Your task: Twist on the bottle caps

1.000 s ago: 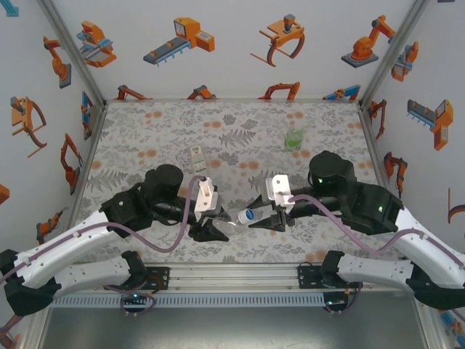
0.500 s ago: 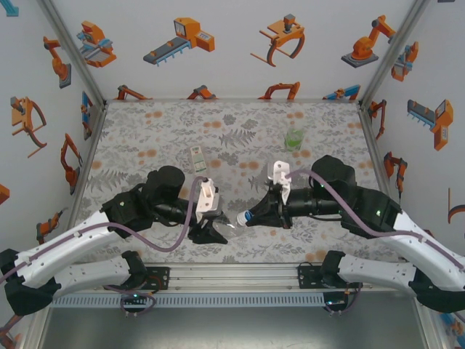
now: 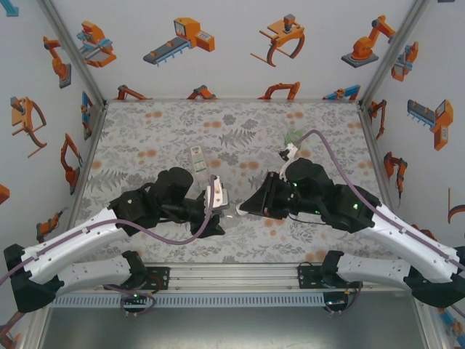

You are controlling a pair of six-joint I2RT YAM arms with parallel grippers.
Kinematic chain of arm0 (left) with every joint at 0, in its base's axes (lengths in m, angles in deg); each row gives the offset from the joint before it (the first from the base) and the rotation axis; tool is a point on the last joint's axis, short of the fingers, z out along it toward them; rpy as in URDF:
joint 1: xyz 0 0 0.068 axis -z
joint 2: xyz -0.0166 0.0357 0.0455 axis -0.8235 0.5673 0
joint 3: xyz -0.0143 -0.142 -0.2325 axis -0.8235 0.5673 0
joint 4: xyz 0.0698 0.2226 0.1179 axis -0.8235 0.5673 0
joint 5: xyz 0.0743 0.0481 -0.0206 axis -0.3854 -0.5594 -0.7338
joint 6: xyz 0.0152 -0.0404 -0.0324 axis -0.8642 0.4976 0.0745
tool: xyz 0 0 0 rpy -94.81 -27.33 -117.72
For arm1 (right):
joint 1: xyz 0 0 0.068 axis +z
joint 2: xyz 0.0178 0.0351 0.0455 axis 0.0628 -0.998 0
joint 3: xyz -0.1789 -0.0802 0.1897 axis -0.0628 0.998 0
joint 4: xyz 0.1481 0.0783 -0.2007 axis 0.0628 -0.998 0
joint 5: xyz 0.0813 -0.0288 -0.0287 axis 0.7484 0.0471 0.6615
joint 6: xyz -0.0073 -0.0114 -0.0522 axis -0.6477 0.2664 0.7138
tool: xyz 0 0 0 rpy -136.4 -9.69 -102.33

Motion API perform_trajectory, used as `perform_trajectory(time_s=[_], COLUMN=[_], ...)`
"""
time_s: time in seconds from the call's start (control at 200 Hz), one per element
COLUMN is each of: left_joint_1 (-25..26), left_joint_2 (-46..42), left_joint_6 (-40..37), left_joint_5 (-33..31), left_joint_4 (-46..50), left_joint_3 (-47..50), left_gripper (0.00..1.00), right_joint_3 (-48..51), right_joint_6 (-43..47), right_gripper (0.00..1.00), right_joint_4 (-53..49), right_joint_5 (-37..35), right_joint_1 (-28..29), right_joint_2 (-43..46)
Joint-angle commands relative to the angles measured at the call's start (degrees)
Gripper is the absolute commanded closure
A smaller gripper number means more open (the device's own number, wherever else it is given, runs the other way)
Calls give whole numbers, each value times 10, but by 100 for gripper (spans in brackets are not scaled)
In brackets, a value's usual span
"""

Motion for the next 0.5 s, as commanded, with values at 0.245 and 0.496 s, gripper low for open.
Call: perform_trajectory(time_s=[0.245, 0.496], left_joint_1=[3, 3], left_joint_2=[-8, -10], left_joint_6=[-4, -1], left_joint_5=[27, 98], left_joint_4=[-71, -82], left_joint_3=[-7, -11], left_gripper=[100, 100], right_joint_3=[-87, -80], right_joint_6=[278, 622], right_gripper=[53, 53], right_joint_4=[5, 61], right_joint_5=[19, 153], right_joint_1=[5, 6], right_joint_2=[-7, 43])
